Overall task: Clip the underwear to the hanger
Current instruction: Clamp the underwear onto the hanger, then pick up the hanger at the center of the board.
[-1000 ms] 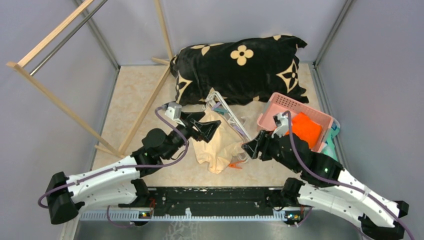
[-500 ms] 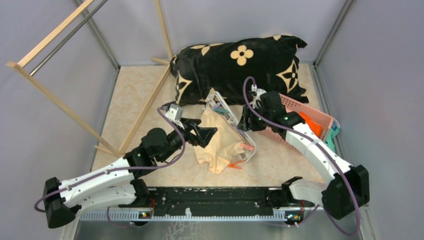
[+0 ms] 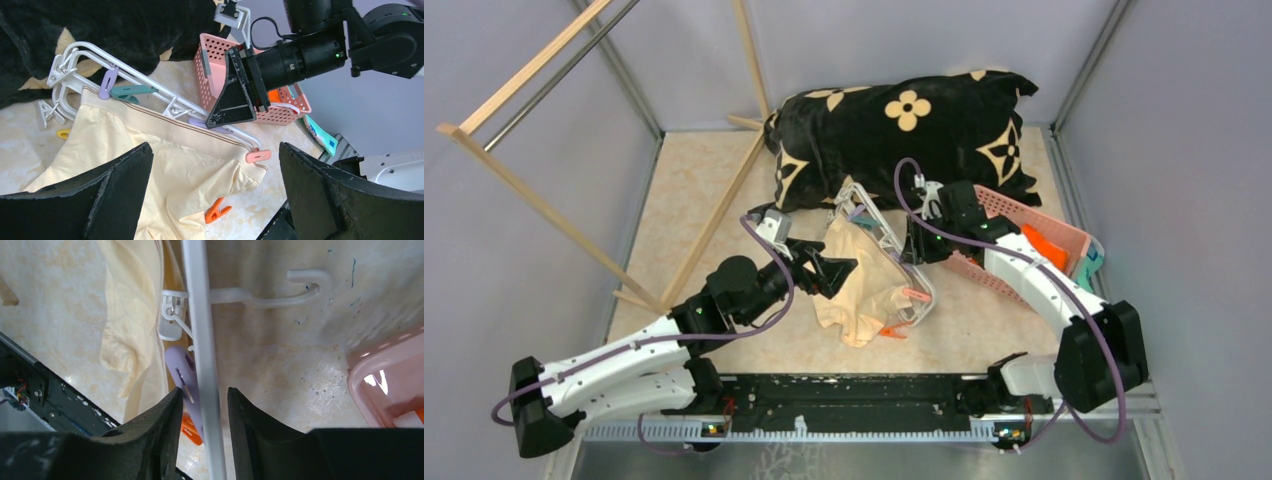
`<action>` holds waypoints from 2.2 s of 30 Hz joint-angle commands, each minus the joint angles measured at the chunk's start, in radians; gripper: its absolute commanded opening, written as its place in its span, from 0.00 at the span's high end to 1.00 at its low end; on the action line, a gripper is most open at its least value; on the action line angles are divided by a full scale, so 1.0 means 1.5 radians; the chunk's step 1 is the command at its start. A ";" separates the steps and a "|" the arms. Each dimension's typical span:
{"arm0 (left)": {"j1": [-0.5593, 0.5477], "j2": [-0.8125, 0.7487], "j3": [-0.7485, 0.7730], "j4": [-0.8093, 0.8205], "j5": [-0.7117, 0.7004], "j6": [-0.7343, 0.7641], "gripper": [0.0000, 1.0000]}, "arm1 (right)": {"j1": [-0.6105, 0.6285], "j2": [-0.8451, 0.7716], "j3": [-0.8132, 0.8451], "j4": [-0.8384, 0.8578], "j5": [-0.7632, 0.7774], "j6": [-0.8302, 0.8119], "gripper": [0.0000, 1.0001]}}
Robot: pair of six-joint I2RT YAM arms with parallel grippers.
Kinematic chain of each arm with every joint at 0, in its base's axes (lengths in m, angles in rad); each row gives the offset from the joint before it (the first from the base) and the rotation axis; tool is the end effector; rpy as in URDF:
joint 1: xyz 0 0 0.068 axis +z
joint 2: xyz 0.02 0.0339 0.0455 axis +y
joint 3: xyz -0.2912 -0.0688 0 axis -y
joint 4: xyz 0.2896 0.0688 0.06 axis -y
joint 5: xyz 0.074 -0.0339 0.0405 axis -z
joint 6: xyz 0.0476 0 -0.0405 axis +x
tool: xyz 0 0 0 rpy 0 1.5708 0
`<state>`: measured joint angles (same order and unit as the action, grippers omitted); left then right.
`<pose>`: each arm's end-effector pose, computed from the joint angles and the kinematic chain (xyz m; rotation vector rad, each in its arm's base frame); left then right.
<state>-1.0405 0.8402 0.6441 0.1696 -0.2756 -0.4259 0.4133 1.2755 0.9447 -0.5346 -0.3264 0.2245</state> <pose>0.1332 -0.2015 0.3296 0.2883 1.6492 -0.9104 0.2740 0.1368 0.2641 -0.3846 2.4627 0.6762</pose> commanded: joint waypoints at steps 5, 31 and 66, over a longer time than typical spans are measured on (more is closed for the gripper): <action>0.002 -0.017 0.032 -0.014 0.007 0.014 0.00 | -0.007 0.044 0.017 0.045 -0.012 -0.027 0.70; 0.002 -0.141 0.078 -0.190 -0.160 0.019 0.00 | 0.258 -0.124 -0.063 0.276 0.227 -0.464 1.00; 0.244 0.238 0.261 -0.230 0.334 0.124 0.00 | 0.553 -0.383 -0.377 0.538 0.323 -0.786 1.00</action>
<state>-0.6811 1.1511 0.9802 -0.2131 0.0174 -0.3153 1.2335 0.7422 0.3710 0.2443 0.1131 -1.1191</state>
